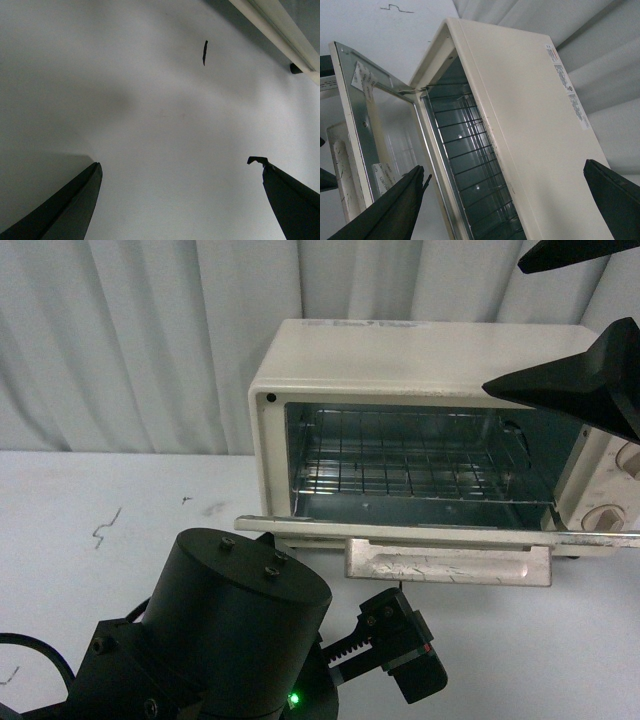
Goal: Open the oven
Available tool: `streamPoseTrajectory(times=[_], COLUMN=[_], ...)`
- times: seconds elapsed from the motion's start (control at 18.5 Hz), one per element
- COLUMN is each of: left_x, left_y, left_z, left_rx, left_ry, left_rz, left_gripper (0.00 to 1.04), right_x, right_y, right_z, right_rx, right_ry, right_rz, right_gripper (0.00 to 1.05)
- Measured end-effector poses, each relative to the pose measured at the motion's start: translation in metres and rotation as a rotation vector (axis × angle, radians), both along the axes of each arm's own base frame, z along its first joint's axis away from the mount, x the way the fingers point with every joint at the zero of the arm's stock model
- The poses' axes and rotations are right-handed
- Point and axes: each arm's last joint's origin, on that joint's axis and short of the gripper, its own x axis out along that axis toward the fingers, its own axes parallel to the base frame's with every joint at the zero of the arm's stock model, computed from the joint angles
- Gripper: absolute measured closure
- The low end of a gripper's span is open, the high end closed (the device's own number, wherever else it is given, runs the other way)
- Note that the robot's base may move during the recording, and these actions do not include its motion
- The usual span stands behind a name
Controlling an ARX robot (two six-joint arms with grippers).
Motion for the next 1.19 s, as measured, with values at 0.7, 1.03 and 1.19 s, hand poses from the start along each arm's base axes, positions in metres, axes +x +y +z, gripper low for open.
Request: streamPoseTrajectory(times=[0.7,1.03,1.19], left_x=[0.000,0.000,0.000], left_y=[0.000,0.000,0.000], left_z=[0.000,0.000,0.000], left_rx=[-0.002,-0.001,0.001], left_ry=[0.001,0.001,0.000], left_rz=[-0.004,-0.003,-0.001], left_gripper=[0.07,0.07,0.07], right_x=[-0.100,-0.130,-0.146], right_y=[-0.051,-0.064,-0.070], right_z=[-0.060,-0.075,-0.081], right_rx=[0.837,0.852,0.857], right_ry=[-0.196,-0.180,-0.193], right_rz=[-0.850,-0.834,-0.852], right_gripper=[1.03,1.03,1.03])
